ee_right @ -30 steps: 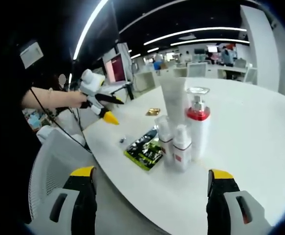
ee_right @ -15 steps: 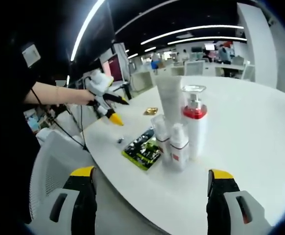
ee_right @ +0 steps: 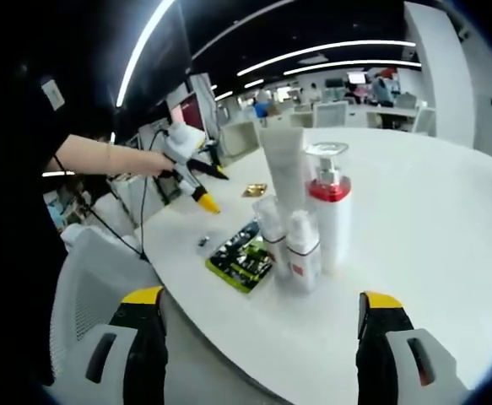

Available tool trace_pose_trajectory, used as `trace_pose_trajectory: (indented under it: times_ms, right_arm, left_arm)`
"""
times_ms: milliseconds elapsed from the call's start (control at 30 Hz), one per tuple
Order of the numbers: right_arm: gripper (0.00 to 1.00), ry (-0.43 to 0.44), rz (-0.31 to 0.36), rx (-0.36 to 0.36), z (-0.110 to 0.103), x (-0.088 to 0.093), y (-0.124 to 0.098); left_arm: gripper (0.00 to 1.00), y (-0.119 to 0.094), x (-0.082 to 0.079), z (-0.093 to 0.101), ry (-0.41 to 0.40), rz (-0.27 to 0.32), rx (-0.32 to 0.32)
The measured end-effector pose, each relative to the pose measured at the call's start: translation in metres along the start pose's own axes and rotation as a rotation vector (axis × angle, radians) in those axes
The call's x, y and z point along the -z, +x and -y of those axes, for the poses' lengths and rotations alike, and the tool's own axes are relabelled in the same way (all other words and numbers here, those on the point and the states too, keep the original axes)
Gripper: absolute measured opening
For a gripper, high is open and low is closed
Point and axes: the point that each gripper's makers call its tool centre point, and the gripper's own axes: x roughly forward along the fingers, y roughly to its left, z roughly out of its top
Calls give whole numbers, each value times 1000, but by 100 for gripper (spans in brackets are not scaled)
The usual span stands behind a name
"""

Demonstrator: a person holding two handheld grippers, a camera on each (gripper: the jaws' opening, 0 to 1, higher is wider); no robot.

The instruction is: Arrange the skincare products in the storage area until every visible bottle or jar stands upright without overlapping.

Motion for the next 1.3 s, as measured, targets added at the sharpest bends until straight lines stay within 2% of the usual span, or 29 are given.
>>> trace_pose_trajectory:
  times_ms: [467,700,833,1100,1300]
  right_arm:
    - [98,11,-23,18,2,4,0]
    - [98,15,-31,23,3,5,0]
    - [98,21,-32,26,3,5,0]
    - [98,30,-34,31,2,4,-1]
    - [98,35,-34,34,2,3,-2]
  left_arm:
    - [82,19,-8,-34,25,-49,6]
    - [79,30,-4,-54,77,-106,16]
    - [76,30,-5,-56,108,-137,15]
    - [70,44,-14,-70,103,-145,25]
    - [64,46,-13,-70,131,-177,41]
